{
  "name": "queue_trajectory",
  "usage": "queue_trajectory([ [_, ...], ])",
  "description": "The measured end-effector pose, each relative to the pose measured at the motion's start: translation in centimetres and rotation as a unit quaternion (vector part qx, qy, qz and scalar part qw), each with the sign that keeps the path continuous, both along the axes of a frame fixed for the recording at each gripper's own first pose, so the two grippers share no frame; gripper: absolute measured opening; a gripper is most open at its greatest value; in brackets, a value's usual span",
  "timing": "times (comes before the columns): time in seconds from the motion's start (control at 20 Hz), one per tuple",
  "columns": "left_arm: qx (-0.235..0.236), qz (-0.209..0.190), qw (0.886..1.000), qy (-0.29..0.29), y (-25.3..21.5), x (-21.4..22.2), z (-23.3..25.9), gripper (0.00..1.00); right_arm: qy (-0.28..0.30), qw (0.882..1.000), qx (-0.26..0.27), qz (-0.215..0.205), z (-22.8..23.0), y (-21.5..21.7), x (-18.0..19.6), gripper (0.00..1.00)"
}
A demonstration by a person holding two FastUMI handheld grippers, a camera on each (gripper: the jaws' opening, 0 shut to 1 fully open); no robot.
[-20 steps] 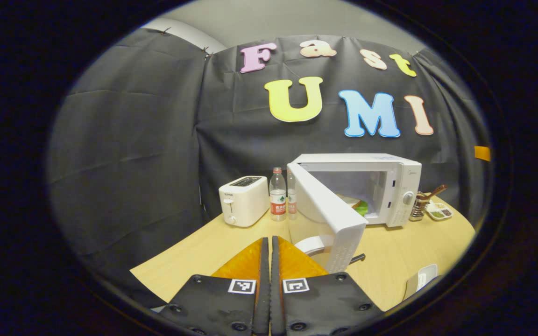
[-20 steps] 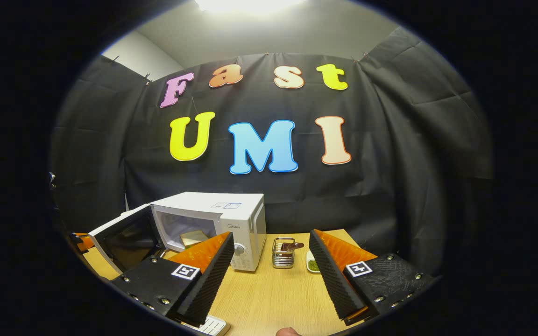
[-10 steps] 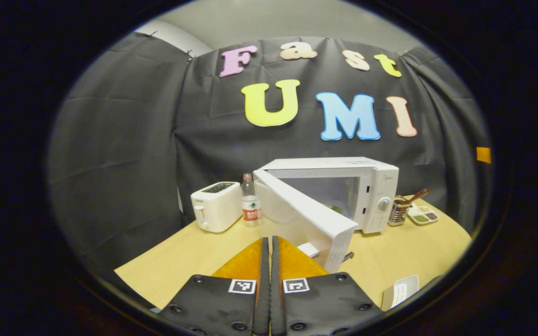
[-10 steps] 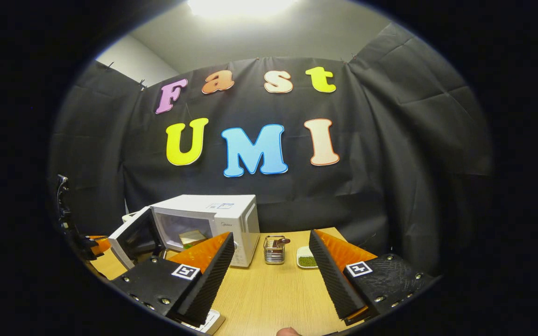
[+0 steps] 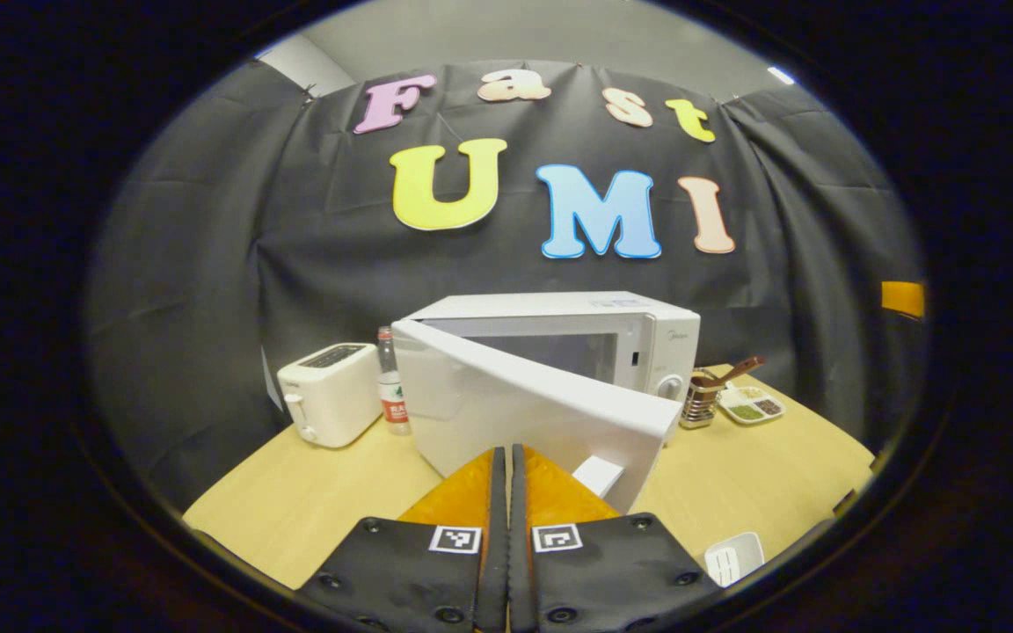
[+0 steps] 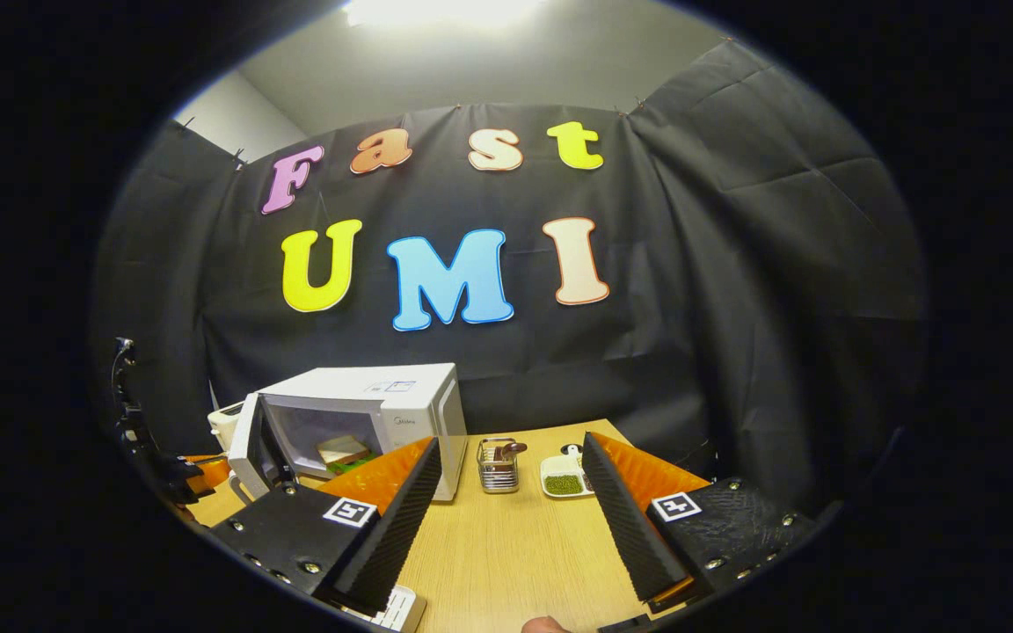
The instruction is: Open the microwave oven with the left hand, put the food in, and close the microwave oven.
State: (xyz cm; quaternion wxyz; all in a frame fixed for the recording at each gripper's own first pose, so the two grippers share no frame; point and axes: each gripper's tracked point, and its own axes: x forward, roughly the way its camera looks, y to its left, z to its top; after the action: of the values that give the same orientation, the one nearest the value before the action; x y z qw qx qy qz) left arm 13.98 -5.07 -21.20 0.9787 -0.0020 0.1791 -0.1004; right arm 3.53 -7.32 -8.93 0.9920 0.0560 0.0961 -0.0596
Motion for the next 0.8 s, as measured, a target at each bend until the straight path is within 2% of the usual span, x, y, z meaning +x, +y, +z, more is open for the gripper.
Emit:
queue_trajectory([
  [0.3, -0.015, -0.050, 0.999, 0.002, -2.6, 2.5, -0.4, 0.07, 0.001, 1.000, -0.007, -0.020, 0.6, 0.5, 0.6, 0.98],
  [0.8, -0.027, -0.114, 0.993, -0.003, -5.6, 7.6, -0.6, 0.07, 0.007, 0.997, -0.007, -0.082, 0.1, -0.1, 0.1, 0.98],
])
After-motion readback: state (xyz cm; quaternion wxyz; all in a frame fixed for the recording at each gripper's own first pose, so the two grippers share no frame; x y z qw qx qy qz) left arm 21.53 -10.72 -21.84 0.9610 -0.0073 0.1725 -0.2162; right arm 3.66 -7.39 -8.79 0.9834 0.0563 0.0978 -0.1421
